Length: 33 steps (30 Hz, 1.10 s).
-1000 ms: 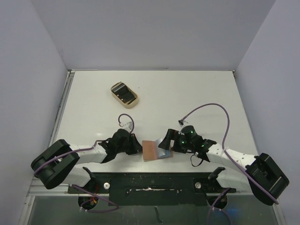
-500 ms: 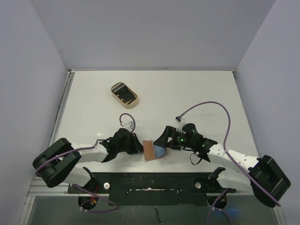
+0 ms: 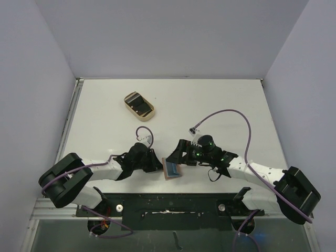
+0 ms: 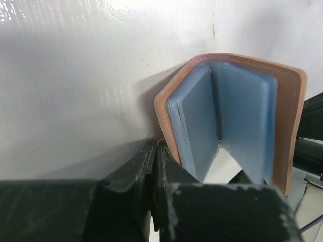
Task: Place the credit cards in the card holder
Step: Close the card holder at the center of the board.
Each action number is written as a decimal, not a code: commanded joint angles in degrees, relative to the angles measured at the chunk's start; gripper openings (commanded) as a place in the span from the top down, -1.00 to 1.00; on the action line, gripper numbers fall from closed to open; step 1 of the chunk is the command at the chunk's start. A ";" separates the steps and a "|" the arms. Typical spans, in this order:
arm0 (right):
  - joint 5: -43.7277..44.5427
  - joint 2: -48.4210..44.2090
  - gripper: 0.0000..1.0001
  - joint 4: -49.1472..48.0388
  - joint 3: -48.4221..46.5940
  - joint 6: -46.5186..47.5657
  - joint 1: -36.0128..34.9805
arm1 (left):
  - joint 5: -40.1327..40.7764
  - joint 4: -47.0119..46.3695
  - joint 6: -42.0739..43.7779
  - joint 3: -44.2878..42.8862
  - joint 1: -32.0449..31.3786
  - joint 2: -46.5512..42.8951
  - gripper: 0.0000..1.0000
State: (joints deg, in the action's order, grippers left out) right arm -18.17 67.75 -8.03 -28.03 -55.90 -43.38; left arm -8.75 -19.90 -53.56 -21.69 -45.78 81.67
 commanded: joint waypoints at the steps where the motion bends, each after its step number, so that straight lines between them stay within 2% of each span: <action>1: -0.61 1.53 -0.64 -1.97 -2.47 0.89 -0.55 | 0.29 -0.65 0.47 -1.16 -0.45 -1.78 0.99; 10: -1.25 5.12 -0.30 -2.59 -3.19 2.16 -1.01 | 0.51 2.35 0.28 -2.24 -0.11 -3.81 0.90; 16: -0.79 7.47 0.07 -2.00 -3.54 3.23 -1.17 | 0.40 4.14 0.20 -1.77 1.00 -6.53 0.84; 19: 1.20 9.30 0.22 1.31 -4.84 4.61 -1.44 | 0.02 5.22 0.19 -1.48 1.92 -8.19 0.82; 33: 13.71 19.87 0.29 18.40 -14.41 9.71 -7.27 | -4.17 4.29 -1.95 1.11 3.62 -13.61 0.71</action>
State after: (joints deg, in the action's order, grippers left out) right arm -10.63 85.08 3.95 -38.57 -48.88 -48.58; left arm -11.11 -13.39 -54.59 -21.08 -42.92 70.17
